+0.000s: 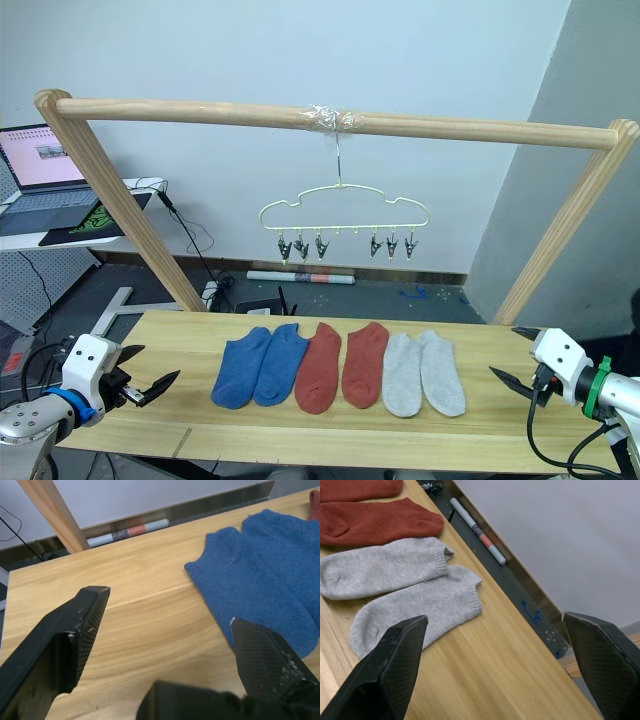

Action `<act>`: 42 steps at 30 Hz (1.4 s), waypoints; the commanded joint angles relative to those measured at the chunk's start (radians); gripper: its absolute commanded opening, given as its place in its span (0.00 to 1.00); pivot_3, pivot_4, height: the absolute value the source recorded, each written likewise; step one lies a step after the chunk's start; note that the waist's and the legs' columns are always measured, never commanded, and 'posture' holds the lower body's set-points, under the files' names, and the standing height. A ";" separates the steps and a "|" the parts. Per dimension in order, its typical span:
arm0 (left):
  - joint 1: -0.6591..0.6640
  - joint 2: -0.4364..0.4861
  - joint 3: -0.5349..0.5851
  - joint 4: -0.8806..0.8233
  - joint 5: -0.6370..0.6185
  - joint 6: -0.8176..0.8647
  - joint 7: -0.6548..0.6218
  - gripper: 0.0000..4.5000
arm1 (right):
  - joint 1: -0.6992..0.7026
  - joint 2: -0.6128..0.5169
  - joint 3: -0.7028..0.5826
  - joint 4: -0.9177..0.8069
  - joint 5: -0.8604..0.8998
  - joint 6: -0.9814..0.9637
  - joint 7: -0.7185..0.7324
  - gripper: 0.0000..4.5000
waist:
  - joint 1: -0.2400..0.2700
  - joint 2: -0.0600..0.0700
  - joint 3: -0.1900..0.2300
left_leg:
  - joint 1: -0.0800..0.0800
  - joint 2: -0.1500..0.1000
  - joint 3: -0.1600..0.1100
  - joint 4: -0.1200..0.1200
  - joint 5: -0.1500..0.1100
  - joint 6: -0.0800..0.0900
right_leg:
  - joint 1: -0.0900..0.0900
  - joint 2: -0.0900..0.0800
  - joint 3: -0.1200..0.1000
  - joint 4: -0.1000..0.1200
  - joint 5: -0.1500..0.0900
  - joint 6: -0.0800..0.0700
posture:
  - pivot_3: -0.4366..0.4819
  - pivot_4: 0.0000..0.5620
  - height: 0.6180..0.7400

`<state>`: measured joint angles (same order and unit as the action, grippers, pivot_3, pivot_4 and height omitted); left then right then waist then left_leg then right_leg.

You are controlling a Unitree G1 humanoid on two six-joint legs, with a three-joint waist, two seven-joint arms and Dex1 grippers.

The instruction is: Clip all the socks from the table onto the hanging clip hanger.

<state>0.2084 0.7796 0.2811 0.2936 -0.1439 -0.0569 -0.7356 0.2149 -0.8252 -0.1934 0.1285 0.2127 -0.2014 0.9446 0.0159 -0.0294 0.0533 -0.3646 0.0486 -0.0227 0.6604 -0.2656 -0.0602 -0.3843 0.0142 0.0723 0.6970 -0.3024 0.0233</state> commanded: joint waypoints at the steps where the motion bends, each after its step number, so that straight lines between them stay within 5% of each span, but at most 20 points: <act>1: -0.031 0.016 0.026 0.026 -0.018 -0.023 -0.017 1.00 | -0.003 -0.007 -0.024 -0.019 0.000 -0.020 0.001 1.00 | 0.000 0.000 0.000 | 0.000 0.000 0.000 0.000 0.000 0.000 | 0.000 0.000 0.000 0.000 0.000 0.000 | 0.60 0.00 0.75; 9: -0.035 0.004 0.022 0.057 -0.061 -0.067 -0.115 1.00 | -0.009 -0.011 -0.030 -0.046 0.009 0.007 -0.009 1.00 | 0.001 0.000 0.000 | 0.000 0.000 0.000 0.000 0.000 0.000 | 0.000 0.000 0.000 0.000 0.000 0.000 | 0.59 0.00 0.75; 26: -0.035 -0.046 0.036 0.095 -0.107 -0.101 -0.103 1.00 | -0.020 0.017 -0.039 -0.103 0.041 0.082 -0.013 1.00 | -0.009 0.000 -0.001 | 0.000 0.000 0.000 0.000 0.000 0.000 | 0.001 0.000 0.000 0.000 0.000 0.000 | 0.54 0.00 0.75; 36: -0.071 -0.149 0.024 0.014 -0.118 -0.089 -0.004 1.00 | -0.014 0.061 -0.005 -0.228 0.020 0.099 -0.043 1.00 | -0.014 0.000 -0.001 | 0.000 0.000 0.000 0.000 0.000 0.000 | 0.003 0.000 0.000 0.000 0.000 0.000 | 0.53 0.02 0.75; 42: -0.102 -0.285 -0.027 -0.146 -0.075 -0.080 0.138 1.00 | -0.058 0.153 0.058 -0.409 0.064 0.251 -0.126 1.00 | -0.015 0.001 0.002 | 0.000 0.000 0.000 0.001 0.000 0.000 | 0.004 0.000 0.001 0.000 0.001 0.002 | 0.54 0.06 0.75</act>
<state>0.1265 0.5050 0.2608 0.2153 -0.2309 -0.1340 -0.6426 0.1793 -0.6812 -0.1339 -0.2097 0.2411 0.0107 0.8451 0.0010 -0.0283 0.0551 -0.3641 0.0484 -0.0229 0.6617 -0.2655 -0.0602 -0.3802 0.0147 0.0729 0.6973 -0.3013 0.0252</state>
